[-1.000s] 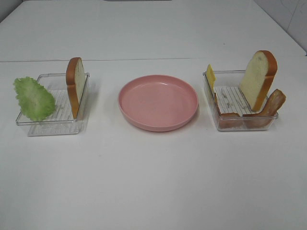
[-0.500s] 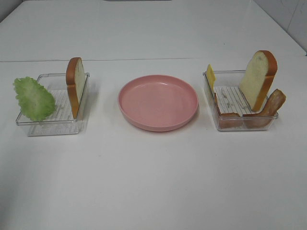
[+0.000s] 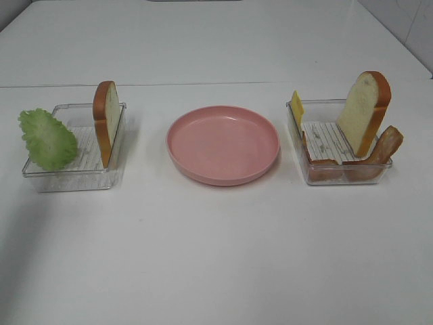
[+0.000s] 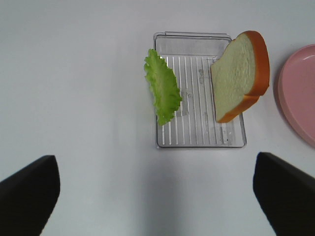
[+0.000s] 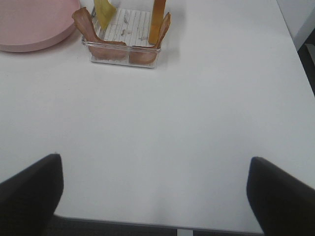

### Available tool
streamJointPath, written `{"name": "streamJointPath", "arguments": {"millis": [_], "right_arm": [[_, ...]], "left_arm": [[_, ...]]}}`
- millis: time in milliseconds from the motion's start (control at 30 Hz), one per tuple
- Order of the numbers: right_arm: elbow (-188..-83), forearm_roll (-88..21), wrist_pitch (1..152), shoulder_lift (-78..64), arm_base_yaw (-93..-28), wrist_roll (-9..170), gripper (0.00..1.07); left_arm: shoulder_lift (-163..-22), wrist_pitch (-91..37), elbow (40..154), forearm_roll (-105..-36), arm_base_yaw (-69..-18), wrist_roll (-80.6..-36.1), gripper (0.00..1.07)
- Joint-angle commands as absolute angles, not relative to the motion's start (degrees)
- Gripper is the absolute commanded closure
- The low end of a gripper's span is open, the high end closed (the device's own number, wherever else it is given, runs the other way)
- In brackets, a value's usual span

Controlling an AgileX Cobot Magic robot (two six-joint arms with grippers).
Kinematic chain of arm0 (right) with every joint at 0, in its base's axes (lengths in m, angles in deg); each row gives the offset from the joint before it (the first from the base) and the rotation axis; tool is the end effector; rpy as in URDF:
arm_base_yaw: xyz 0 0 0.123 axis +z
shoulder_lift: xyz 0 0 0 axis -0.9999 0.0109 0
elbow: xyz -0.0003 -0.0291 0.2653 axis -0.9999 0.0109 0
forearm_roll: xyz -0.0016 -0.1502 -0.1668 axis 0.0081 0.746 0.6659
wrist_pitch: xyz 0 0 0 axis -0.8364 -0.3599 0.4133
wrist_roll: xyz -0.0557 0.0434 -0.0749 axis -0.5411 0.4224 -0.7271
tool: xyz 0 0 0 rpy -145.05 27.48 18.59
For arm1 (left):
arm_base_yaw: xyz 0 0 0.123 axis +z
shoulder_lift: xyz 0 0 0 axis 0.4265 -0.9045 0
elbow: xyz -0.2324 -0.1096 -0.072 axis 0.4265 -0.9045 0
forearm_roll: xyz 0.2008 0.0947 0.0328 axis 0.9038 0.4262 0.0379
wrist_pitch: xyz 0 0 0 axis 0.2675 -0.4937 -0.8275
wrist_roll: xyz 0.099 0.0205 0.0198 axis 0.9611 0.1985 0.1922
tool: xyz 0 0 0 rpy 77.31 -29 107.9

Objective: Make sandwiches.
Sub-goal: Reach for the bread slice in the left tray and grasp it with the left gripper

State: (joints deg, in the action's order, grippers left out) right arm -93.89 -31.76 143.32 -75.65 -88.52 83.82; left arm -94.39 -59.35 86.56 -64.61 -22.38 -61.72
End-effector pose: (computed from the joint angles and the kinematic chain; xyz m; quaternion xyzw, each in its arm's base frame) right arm 0.0010 -0.0031 0.2427 -0.0132 0.8745 -0.0169 0.4846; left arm 0.2404 0.0014 0.3101 -0.0536 0.9326 -0.0581 0.3522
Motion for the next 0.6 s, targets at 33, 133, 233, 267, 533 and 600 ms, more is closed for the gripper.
{"name": "streamJointPath", "arguments": {"millis": [33, 133, 233, 267, 533, 600], "right_arm": [[-93.8, -31.7, 143.1, -77.7, -88.6, 83.5, 0.09], [-93.8, -31.7, 143.1, -77.7, -88.6, 83.5, 0.09], [-93.8, -31.7, 143.1, -77.7, -88.6, 83.5, 0.09], [-93.8, -31.7, 143.1, -77.7, -88.6, 83.5, 0.09], [-93.8, -31.7, 143.1, -77.7, -88.6, 83.5, 0.09], [-93.8, -31.7, 143.1, -77.7, -88.6, 83.5, 0.09]], "left_arm": [[-99.9, -59.9, 90.6, -65.5, -24.2, -62.1, 0.07], [-105.0, -60.9, 94.2, -65.3, -26.4, -62.1, 0.07], [-111.1, -63.4, 99.5, -64.7, -29.5, -64.5, 0.07], [-111.1, -63.4, 99.5, -64.7, -29.5, -64.5, 0.07], [-122.4, -69.4, 110.6, -58.1, -35.0, -73.7, 0.07], [-126.4, -70.6, 114.5, -56.8, -37.0, -76.0, 0.07]]}}
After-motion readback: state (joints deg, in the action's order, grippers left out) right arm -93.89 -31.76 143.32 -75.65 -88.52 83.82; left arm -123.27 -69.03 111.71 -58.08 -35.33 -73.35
